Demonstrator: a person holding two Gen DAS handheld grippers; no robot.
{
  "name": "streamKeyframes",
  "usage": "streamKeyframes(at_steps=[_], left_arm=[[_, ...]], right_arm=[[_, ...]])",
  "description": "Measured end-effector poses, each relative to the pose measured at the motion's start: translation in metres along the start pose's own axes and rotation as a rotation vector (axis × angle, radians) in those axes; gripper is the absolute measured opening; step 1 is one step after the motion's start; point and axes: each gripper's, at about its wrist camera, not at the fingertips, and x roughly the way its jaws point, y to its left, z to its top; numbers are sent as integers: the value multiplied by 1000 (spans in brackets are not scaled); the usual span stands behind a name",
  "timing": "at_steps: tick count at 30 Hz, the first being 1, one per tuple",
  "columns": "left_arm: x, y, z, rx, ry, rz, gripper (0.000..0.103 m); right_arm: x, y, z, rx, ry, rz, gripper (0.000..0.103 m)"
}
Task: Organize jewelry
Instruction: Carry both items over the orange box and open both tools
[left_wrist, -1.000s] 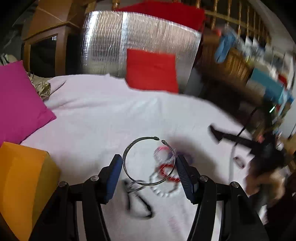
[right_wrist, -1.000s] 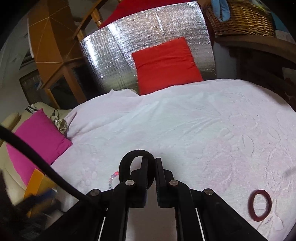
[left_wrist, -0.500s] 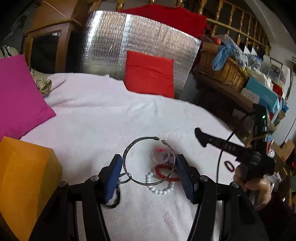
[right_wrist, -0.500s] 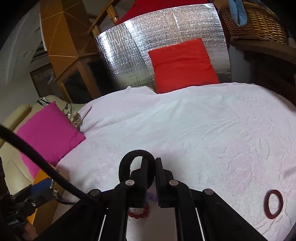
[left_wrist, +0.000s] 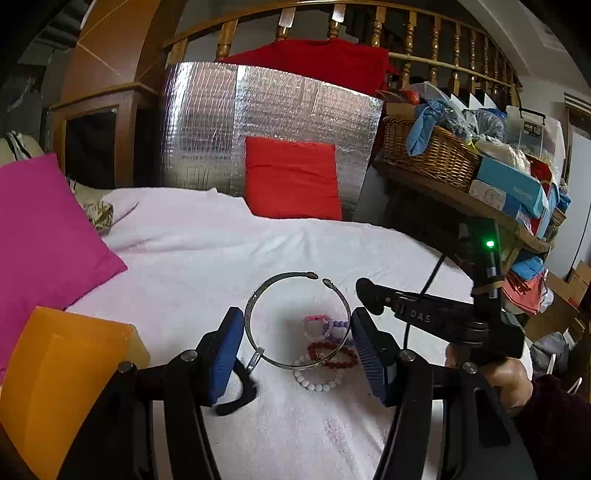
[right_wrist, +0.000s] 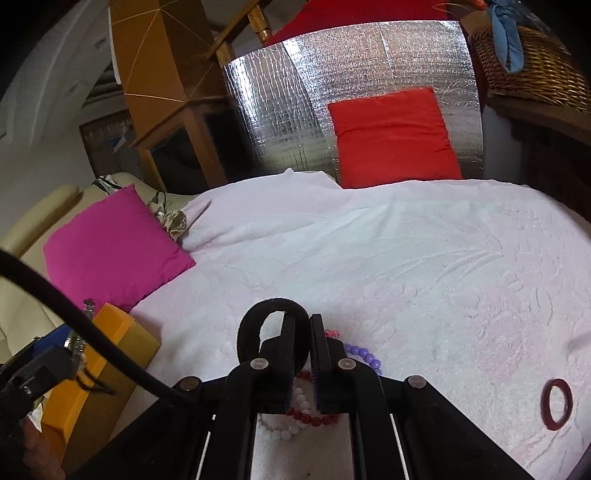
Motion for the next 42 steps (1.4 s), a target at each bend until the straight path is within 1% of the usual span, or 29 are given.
streamKeyframes(at_steps=[5, 9, 12, 16, 17, 20, 24, 26, 28, 29, 30, 31, 32, 33, 37, 39, 42], left_arm=[[-23, 0, 6, 3, -42, 24, 62], [-45, 5, 6, -8, -66, 65, 62], [-69, 19, 3, -18, -65, 127, 62], [-109, 46, -4, -39, -63, 223, 62], [-123, 57, -7, -41, -53, 263, 62], [-149, 82, -20, -52, -23, 347, 62], [-166, 118, -48, -98, 82, 452, 62], [-167, 131, -62, -121, 127, 474, 62], [-165, 141, -75, -138, 168, 495, 62], [-163, 147, -82, -149, 196, 512, 62], [-161, 150, -86, -155, 211, 520, 62], [-161, 152, -89, -160, 223, 530, 62], [-157, 151, -88, -160, 231, 538, 64], [-154, 149, -87, -158, 237, 544, 64], [-141, 127, -73, -136, 210, 526, 69], [-131, 114, -64, -118, 197, 502, 69], [-109, 89, -51, -78, 191, 438, 70]], right_arm=[[-1, 5, 5, 5, -1, 23, 8], [0, 24, 6, 2, -3, 68, 8], [4, 46, 6, 11, 9, 134, 8], [10, 92, -2, -3, 38, 243, 8], [13, 109, -5, -13, 51, 281, 8], [17, 152, -17, -49, 81, 368, 8], [23, 216, -40, -115, 122, 473, 8], [30, 241, -53, -138, 154, 506, 8], [39, 261, -69, -166, 193, 520, 11], [43, 266, -75, -172, 209, 517, 11], [48, 270, -80, -171, 227, 515, 12], [54, 272, -84, -162, 259, 513, 21], [59, 270, -86, -147, 284, 508, 25], [61, 267, -86, -136, 289, 502, 29], [52, 230, -69, -75, 251, 471, 29], [45, 209, -56, -39, 216, 449, 32], [35, 170, -40, 6, 164, 370, 32]])
